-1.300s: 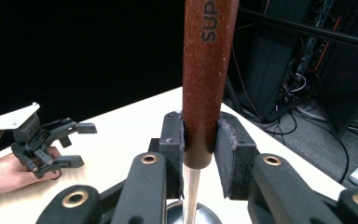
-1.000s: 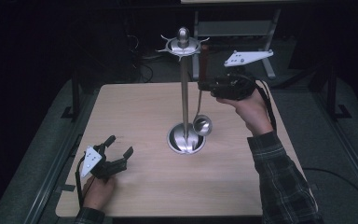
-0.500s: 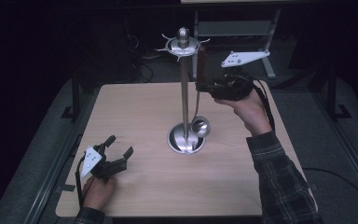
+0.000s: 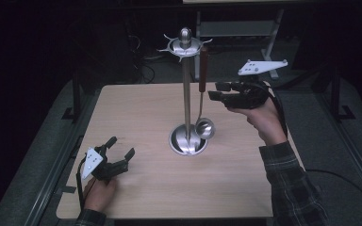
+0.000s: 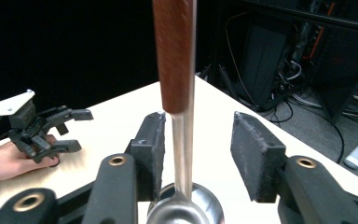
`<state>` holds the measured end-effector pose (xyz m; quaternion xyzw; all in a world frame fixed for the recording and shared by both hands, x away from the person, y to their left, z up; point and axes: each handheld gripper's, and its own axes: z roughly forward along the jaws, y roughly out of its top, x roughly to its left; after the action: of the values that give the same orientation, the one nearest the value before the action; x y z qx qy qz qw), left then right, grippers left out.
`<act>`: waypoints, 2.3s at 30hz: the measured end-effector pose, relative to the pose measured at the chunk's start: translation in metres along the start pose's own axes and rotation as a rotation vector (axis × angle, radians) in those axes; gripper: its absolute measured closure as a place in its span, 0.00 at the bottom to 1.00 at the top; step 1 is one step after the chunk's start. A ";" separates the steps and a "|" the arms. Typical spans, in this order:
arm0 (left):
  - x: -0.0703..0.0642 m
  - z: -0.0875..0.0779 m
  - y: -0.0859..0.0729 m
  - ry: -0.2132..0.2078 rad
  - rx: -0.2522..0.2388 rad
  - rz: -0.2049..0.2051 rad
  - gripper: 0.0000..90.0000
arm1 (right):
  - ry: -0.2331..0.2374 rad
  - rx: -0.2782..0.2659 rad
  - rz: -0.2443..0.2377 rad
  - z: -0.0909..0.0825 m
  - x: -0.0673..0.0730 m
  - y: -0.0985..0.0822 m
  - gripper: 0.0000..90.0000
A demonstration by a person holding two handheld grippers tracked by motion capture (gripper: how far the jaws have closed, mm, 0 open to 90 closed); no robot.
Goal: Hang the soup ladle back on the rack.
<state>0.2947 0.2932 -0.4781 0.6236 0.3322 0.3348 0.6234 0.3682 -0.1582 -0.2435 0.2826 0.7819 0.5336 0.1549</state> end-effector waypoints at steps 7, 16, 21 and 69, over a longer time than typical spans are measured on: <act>0.000 0.000 0.000 0.000 -0.002 -0.001 0.15 | -0.027 0.002 0.024 -0.009 -0.005 -0.017 0.52; 0.000 0.000 0.000 0.003 -0.003 -0.001 0.15 | -0.060 0.011 0.062 -0.019 -0.012 -0.050 0.40; 0.000 0.000 0.000 0.004 0.003 0.005 0.15 | -0.082 0.027 0.079 -0.020 -0.016 -0.076 0.33; 0.000 -0.001 0.000 0.010 0.005 0.005 0.15 | -0.246 0.155 0.164 -0.038 -0.003 -0.252 0.15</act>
<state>0.2941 0.2938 -0.4784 0.6244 0.3346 0.3385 0.6193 0.2799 -0.2566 -0.4612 0.4200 0.7702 0.4437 0.1832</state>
